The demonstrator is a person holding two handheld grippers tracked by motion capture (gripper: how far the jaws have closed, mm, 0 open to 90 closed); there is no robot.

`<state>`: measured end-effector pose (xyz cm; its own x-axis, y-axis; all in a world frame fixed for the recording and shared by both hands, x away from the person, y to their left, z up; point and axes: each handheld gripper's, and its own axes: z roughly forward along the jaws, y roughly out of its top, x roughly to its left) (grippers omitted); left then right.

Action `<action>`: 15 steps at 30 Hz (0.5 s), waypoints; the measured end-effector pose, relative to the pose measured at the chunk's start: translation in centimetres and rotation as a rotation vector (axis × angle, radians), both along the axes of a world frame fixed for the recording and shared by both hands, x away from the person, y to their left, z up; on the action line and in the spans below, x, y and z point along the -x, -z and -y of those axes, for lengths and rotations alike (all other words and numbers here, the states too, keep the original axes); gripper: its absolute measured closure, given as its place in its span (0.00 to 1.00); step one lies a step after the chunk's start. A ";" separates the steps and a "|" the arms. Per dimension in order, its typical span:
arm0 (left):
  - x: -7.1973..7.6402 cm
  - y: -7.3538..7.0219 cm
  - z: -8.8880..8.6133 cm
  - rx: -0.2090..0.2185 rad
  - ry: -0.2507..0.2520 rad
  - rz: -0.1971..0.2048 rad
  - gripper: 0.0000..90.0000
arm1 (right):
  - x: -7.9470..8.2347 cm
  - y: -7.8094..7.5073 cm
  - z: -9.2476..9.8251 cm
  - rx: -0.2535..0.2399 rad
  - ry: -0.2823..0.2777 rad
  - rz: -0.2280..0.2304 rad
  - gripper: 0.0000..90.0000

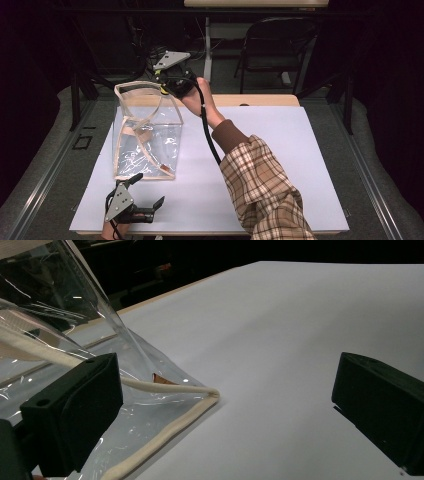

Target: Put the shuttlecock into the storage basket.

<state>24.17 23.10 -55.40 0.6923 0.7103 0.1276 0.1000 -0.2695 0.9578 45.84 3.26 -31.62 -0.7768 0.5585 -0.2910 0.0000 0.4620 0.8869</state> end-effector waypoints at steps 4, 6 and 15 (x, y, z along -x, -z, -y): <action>0.0 0.0 0.0 0.000 0.001 0.000 0.00 | 0.0 -0.1 -0.2 -0.006 0.001 0.005 1.00; 0.0 0.0 0.0 0.000 0.001 0.000 0.00 | 0.0 -0.1 -0.3 -0.007 0.000 0.010 1.00; 0.0 0.0 0.0 0.001 0.001 0.000 0.00 | 0.0 -0.2 -0.8 -0.008 -0.007 0.018 1.00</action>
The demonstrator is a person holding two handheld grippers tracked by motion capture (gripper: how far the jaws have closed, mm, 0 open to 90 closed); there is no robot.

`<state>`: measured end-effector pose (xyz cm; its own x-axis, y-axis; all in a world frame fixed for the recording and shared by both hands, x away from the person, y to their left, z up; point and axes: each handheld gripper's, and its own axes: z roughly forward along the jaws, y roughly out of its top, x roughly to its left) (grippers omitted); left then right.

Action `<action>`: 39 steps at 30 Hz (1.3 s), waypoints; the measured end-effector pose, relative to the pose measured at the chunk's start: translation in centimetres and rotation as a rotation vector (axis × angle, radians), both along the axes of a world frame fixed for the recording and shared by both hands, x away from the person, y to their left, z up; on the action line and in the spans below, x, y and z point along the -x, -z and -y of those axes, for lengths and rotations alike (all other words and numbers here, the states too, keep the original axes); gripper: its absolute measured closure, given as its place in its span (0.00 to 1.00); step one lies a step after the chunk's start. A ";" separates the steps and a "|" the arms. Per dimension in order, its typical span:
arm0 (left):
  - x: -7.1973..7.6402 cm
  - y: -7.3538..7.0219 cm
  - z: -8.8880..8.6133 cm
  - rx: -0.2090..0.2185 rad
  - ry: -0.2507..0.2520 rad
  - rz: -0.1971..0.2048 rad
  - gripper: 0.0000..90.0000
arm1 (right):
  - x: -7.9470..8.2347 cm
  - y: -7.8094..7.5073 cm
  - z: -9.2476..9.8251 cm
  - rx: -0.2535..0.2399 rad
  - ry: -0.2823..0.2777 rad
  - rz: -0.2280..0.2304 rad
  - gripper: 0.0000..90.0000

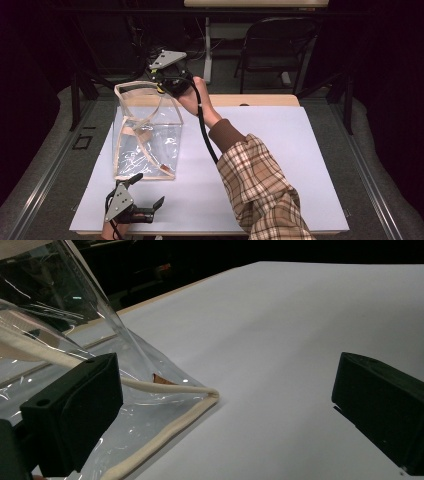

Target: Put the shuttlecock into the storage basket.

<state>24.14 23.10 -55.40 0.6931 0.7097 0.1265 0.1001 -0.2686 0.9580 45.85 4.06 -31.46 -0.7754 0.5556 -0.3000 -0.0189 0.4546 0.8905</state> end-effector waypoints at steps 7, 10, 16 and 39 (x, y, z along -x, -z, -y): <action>0.0 0.0 0.0 0.000 0.000 0.000 0.00 | 0.0 -0.1 -0.4 -0.003 -0.006 0.007 1.00; 0.0 0.0 0.0 -0.001 -0.001 0.000 0.00 | 0.1 0.0 -0.6 -0.002 -0.010 0.011 1.00; 0.0 0.0 0.0 0.000 -0.001 0.000 0.00 | 0.0 0.1 -0.9 0.001 -0.017 0.012 1.00; 0.1 0.0 -0.1 0.002 -0.001 0.000 0.00 | 0.0 0.9 -2.2 0.011 -0.039 0.007 1.00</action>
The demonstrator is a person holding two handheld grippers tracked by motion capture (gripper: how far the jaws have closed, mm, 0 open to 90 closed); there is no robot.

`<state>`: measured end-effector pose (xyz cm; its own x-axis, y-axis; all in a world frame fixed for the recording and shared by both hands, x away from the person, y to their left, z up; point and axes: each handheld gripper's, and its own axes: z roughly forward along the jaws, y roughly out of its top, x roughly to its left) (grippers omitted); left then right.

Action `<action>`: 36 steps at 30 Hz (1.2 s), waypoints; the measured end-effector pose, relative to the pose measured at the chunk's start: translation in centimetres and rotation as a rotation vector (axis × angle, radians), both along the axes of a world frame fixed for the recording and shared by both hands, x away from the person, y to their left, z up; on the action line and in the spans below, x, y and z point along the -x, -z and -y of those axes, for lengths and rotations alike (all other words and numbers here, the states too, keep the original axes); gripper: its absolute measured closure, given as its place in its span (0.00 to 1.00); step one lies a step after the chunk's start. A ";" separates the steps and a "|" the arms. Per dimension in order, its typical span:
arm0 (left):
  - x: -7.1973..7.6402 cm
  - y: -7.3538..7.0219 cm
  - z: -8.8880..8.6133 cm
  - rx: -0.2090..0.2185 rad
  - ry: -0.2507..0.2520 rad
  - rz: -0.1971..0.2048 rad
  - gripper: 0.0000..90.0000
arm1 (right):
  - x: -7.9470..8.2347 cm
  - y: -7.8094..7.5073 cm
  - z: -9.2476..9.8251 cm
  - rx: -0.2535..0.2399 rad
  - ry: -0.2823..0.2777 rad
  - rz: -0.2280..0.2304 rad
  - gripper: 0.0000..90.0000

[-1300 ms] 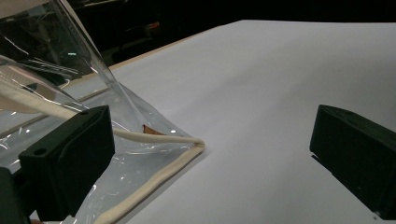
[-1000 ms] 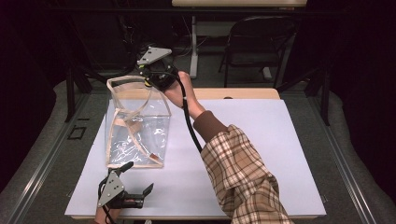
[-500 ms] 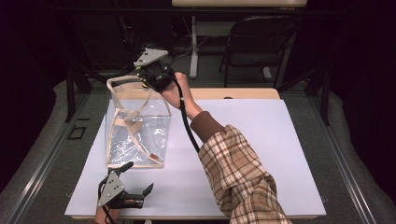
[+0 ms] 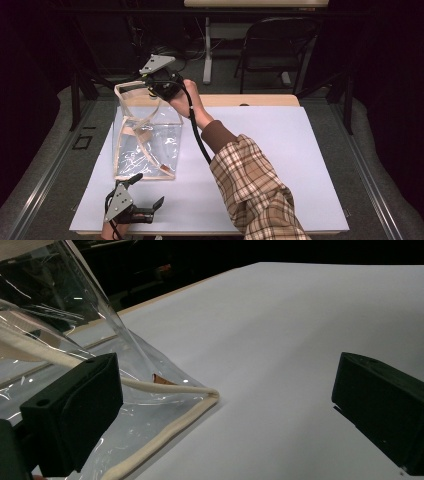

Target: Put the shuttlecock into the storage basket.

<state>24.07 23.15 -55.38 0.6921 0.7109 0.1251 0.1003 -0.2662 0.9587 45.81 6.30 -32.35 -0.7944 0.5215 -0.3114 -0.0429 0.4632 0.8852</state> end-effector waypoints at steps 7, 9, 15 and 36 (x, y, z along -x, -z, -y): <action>0.0 0.0 0.0 0.001 0.000 0.001 0.00 | 0.0 0.3 -0.4 0.010 -0.009 -0.007 1.00; 0.0 0.0 0.0 0.002 0.000 0.001 0.00 | 0.0 0.4 -0.5 0.011 -0.012 -0.005 1.00; 0.0 0.0 0.0 0.001 0.000 0.001 0.00 | -0.1 0.8 -0.8 0.020 -0.013 -0.011 1.00; 0.0 0.0 -0.1 0.002 0.000 0.001 0.00 | -0.5 2.0 -1.7 0.051 -0.024 -0.036 1.00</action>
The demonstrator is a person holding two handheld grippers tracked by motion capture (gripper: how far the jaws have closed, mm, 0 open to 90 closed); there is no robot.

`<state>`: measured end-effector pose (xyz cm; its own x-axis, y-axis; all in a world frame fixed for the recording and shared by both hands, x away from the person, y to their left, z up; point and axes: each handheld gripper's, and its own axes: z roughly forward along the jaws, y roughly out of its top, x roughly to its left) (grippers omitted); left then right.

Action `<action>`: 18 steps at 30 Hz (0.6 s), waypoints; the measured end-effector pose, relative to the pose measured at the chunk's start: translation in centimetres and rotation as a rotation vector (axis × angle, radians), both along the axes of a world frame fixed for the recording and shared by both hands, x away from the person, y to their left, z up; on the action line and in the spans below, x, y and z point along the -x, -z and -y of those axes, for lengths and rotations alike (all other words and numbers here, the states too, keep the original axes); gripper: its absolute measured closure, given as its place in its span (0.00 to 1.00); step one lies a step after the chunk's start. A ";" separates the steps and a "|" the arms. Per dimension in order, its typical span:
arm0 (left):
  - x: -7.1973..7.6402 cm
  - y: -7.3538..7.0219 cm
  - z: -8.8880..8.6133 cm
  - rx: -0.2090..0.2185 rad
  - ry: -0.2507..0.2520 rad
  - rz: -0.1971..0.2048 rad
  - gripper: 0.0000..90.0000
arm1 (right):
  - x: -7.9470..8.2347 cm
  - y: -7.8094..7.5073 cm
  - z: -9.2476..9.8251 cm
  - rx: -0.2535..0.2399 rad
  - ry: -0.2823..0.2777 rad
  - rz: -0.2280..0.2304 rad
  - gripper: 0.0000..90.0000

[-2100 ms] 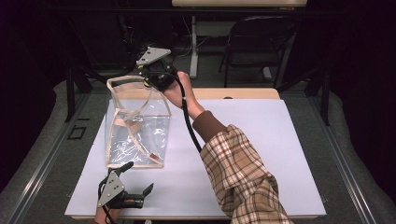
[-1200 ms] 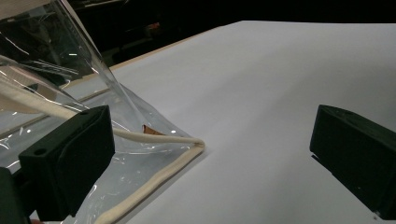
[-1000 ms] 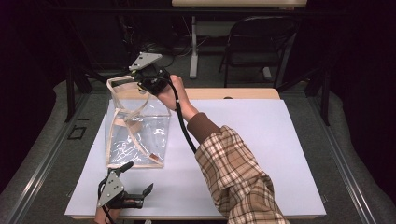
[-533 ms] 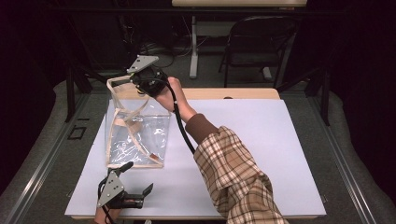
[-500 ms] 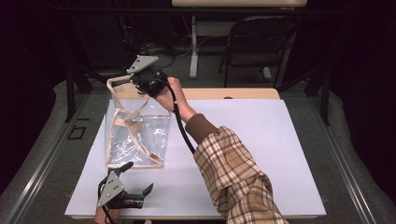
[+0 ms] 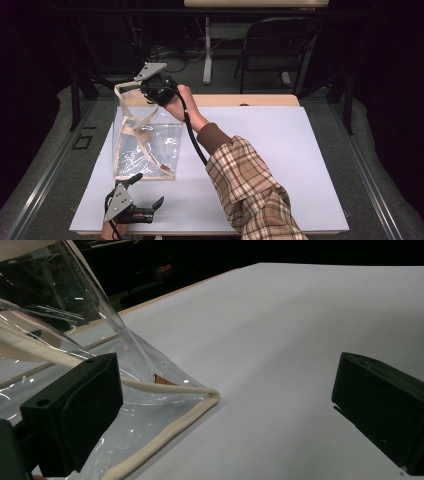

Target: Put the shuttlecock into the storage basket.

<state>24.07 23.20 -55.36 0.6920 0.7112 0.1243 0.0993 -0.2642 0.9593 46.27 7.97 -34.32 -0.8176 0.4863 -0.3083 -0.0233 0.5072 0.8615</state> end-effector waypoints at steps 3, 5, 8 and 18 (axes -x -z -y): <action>0.0 0.0 0.0 0.001 0.001 0.001 0.00 | 0.0 0.1 -0.1 0.003 -0.002 -0.004 1.00; 0.0 0.0 0.0 0.000 0.000 0.000 0.00 | 0.0 0.2 -0.1 0.008 -0.003 -0.005 1.00; 0.0 0.0 0.0 0.001 0.000 0.000 0.00 | 0.0 0.3 -0.2 0.007 -0.003 -0.008 1.00; 0.0 0.0 0.0 0.000 0.000 0.001 0.00 | -0.1 0.8 -0.4 0.019 -0.006 -0.020 1.00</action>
